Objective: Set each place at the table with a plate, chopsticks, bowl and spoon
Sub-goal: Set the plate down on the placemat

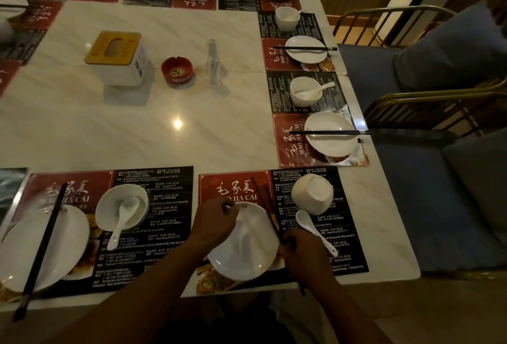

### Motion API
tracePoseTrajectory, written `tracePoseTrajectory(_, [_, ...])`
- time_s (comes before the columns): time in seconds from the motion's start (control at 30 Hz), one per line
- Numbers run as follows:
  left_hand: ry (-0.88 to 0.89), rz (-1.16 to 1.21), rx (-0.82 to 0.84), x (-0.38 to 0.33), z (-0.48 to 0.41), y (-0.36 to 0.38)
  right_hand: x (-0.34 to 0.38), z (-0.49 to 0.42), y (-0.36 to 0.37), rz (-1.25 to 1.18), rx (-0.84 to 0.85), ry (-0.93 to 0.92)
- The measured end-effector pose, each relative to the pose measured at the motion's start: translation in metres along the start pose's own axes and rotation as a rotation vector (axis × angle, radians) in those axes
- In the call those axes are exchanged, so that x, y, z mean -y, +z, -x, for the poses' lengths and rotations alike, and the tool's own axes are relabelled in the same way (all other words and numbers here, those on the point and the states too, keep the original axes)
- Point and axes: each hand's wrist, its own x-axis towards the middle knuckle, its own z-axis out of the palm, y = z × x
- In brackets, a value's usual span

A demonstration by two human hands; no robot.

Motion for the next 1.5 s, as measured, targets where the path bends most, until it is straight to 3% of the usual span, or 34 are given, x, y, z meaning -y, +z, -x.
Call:
tracePoseTrajectory(0.2, [-0.095,0.265,0.097,-0.011,0.005,-0.002,0.034,0.013,0.023,-0.024,0.109,-0.094])
tracePoseTrajectory(0.4, [-0.187,0.325,0.087,-0.007,0.009,0.005,0.046,0.017,0.035,-0.114,0.112,-0.079])
tracePoseTrajectory(0.5, [-0.180,0.288,0.081,-0.002,0.006,0.003,0.041,0.014,0.028,-0.128,0.085,-0.103])
tracePoseTrajectory(0.77, [-0.213,0.172,0.092,0.004,-0.004,0.001,-0.006,0.006,0.004,-0.087,-0.057,0.102])
tracePoseTrajectory(1.2, [-0.197,0.168,0.073,0.002,-0.005,0.004,-0.007,-0.003,0.015,-0.009,0.017,0.152])
tracePoseTrajectory(1.5, [-0.208,0.191,0.071,0.005,-0.003,0.008,0.007,-0.005,0.006,-0.146,-0.025,0.170])
